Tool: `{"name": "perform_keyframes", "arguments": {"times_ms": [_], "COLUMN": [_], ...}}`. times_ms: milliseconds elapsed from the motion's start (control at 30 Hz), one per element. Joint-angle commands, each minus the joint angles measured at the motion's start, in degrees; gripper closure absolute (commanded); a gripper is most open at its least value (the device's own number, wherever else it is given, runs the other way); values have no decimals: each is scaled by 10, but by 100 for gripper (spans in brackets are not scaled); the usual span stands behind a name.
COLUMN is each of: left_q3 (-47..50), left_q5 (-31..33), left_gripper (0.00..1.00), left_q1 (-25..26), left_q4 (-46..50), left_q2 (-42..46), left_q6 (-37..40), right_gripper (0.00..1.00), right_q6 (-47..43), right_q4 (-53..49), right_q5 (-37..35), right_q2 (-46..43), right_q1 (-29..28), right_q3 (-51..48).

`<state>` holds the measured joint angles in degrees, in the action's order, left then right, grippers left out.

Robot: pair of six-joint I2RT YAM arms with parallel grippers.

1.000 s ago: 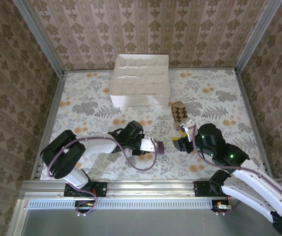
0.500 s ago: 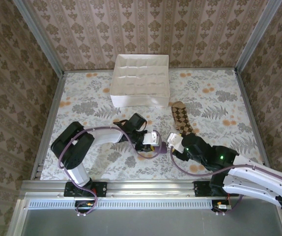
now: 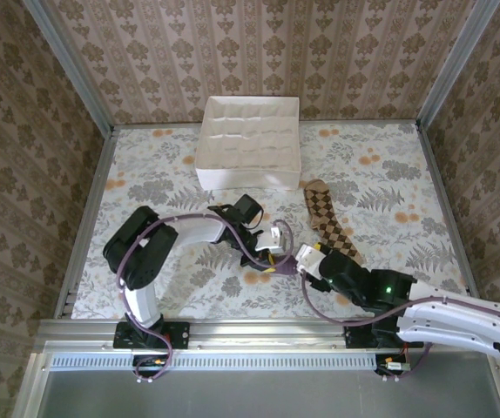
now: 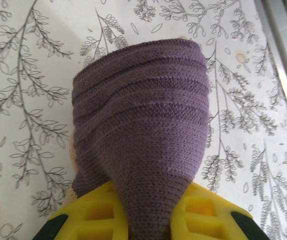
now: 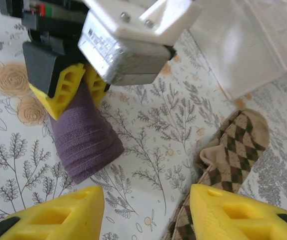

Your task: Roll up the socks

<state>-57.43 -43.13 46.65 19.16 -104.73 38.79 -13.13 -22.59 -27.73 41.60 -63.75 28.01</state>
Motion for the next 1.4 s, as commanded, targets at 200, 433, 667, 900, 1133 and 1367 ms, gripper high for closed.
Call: {"name": "perform_keyframes", "arguments": {"times_ms": [200,433,667,900,1133,1367], "left_q3": [-38,-67,-66,-75,-71,-80], "left_q5": [-29,-39,-62,-63,-64,-69], "left_gripper": [100,100,100,100,100,100], "left_q1": [-8,-10,-22,-23,-23,-23], "left_q4": [134,160,160,178,182,193], "left_q2": [-64,-87,-94,-98,-96,-100], "left_q6": [-20,-9,-9,4,7,16], "right_gripper": [50,45,37,35,35,40], "right_q6": [-83,-107,-120,-161,-184,-193], "right_q4": [84,155,192,226,240,270], "right_q5": [-13,-27,-7,-18,-22,-18], "right_q2": [133,202,215,315,372,410], "right_q1": [-25,-27,-27,-26,-26,-22], "right_q3": [6,-7,-39,-7,13,24]}}
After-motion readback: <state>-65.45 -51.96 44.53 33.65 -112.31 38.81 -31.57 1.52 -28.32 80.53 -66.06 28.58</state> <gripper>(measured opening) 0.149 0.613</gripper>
